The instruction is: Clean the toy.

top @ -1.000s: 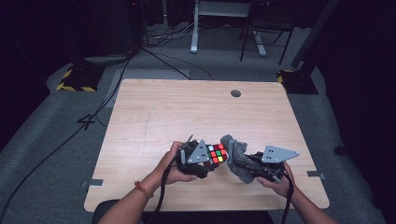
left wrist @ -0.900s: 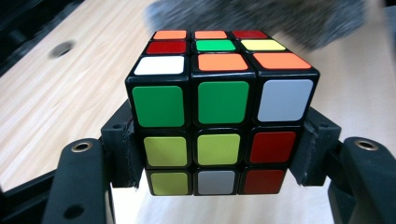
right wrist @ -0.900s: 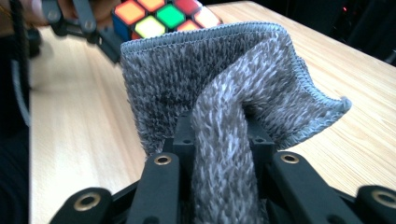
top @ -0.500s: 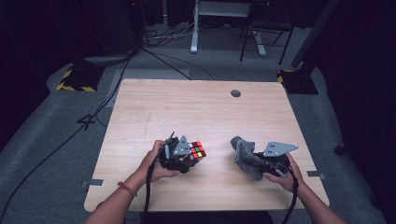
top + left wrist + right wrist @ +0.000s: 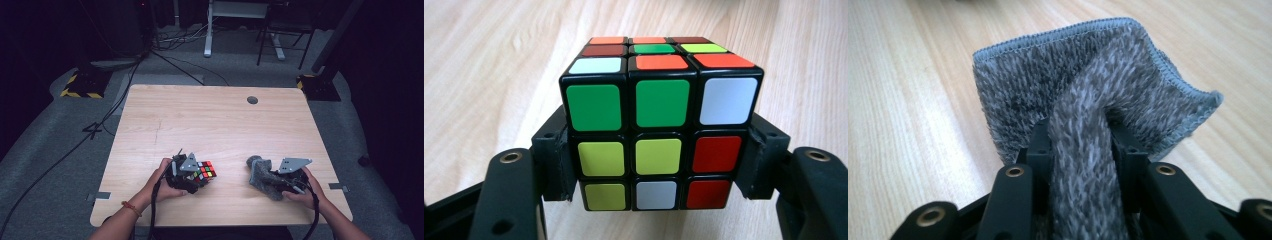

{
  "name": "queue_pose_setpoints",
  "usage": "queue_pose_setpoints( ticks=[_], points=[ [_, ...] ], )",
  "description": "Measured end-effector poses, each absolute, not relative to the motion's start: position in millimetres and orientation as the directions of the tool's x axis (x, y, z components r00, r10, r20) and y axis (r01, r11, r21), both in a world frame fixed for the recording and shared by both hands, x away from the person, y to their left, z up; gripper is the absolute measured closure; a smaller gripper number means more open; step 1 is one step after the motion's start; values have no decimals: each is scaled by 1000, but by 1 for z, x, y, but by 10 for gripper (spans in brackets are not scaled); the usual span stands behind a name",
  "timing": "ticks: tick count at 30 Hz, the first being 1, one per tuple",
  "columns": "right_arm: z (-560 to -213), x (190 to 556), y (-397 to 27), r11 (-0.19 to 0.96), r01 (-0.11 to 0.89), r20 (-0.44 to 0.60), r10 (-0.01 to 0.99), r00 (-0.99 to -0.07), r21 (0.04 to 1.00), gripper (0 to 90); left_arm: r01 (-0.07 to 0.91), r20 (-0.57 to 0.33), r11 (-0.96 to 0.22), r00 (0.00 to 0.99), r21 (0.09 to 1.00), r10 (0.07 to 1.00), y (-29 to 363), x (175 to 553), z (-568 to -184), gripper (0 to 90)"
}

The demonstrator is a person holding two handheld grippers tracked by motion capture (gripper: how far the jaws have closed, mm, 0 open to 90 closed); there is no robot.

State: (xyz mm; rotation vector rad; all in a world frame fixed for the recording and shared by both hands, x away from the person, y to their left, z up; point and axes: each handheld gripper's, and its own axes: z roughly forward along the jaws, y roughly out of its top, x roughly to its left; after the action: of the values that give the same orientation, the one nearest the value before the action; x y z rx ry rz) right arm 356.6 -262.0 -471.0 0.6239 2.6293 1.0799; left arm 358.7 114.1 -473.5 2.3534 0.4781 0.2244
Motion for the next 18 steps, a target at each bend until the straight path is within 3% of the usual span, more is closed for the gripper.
queue_pose_setpoints(
  ticks=[13,18],
  points=[
    [-485,350,-257,670,283,-70,447,-892,686,617,295,22,-699,914,652,406,118,358,-487,319],
    [-482,350,-257,665,285,-71,454,-888,690,522,284,48,-707,911,647,409,118,355,-486,312]
  ],
)
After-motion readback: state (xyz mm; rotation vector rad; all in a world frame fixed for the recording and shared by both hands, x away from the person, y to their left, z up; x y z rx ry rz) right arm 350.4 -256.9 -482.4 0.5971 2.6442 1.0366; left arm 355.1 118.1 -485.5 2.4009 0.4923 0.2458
